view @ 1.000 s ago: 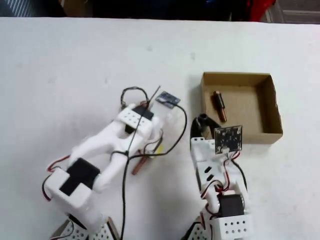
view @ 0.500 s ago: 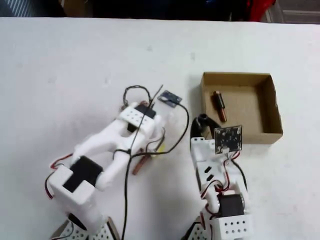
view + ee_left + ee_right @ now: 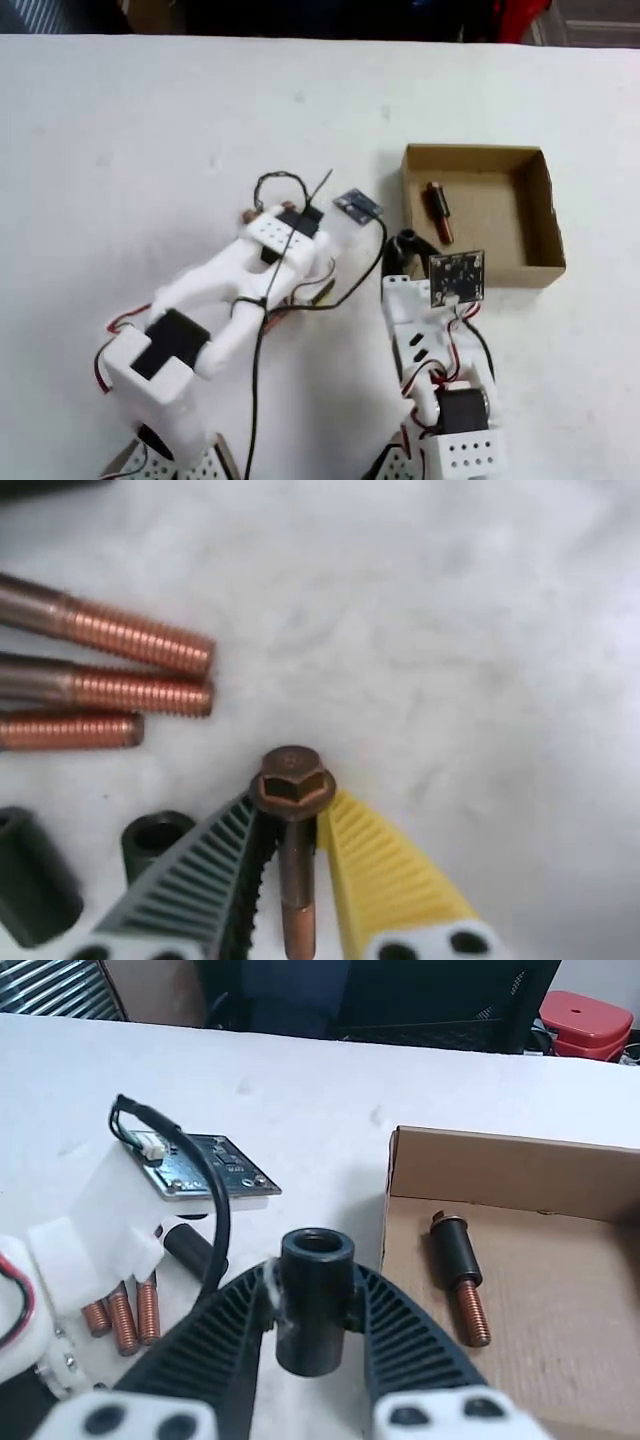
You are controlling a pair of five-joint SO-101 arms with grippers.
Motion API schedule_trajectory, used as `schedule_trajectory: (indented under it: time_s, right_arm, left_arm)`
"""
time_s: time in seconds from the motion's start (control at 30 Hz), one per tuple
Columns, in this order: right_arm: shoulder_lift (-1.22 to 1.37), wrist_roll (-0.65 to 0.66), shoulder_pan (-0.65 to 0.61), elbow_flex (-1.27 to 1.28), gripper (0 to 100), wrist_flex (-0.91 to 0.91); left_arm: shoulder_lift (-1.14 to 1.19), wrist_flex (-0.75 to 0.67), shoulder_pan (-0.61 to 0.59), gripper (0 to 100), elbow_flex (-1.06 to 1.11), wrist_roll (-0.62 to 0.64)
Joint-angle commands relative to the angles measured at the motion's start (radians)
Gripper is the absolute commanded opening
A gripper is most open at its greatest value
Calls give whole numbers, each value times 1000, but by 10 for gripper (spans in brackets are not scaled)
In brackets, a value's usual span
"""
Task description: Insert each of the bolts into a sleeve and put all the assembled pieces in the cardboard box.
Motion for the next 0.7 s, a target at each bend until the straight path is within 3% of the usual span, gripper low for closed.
schedule_trajectory:
  time_s: [0.0,0.27,0.67]
  right_arm:
    - [-2,-5,4,9,17,7]
    - [-2,-5,4,9,17,7]
    - [-2,-5,4,9,17,7]
  left_arm:
    - [33,26,-8,22,-44,-21]
    - [-2,110,-5,21,-46,-17]
    - [-377,281,-10,21,-34,-15]
